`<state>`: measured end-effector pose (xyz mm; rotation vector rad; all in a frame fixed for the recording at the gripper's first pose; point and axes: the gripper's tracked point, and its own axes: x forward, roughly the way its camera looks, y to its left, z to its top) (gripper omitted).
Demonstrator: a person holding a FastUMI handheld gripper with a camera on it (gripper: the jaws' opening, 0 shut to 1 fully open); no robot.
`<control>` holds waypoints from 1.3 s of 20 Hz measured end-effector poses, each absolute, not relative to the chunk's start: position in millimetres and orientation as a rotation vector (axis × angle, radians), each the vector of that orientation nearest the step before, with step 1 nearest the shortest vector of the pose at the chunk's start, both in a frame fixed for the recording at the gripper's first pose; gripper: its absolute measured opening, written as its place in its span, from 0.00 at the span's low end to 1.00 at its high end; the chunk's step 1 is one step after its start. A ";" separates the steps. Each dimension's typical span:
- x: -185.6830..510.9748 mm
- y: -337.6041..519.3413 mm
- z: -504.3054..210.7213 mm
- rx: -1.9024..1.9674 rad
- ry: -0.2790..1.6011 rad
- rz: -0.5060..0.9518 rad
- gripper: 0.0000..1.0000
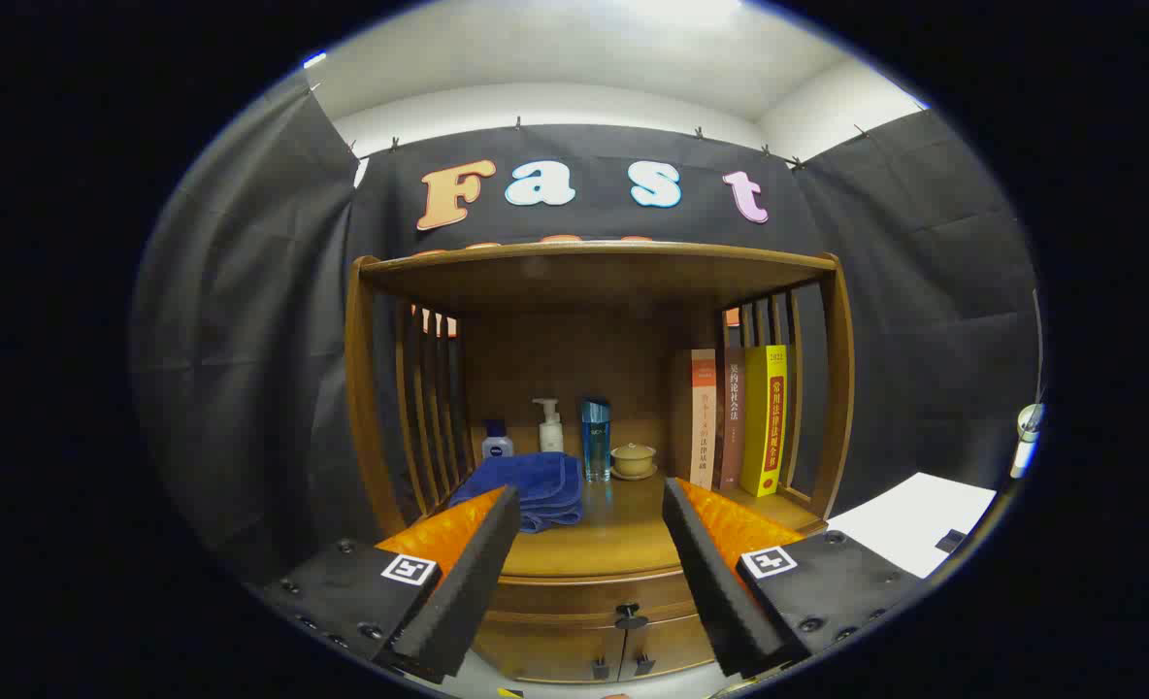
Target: Pull open the drawer, take out the items inside it, and place them on the countertop above the cabinet.
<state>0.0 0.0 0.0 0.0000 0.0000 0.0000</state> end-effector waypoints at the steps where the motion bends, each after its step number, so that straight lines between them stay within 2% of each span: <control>1: 0.2 0.0 2.2 -0.003 -0.002 -0.001 0.98; 26: 5.5 -7.9 -35.3 -0.004 0.013 -0.030 0.98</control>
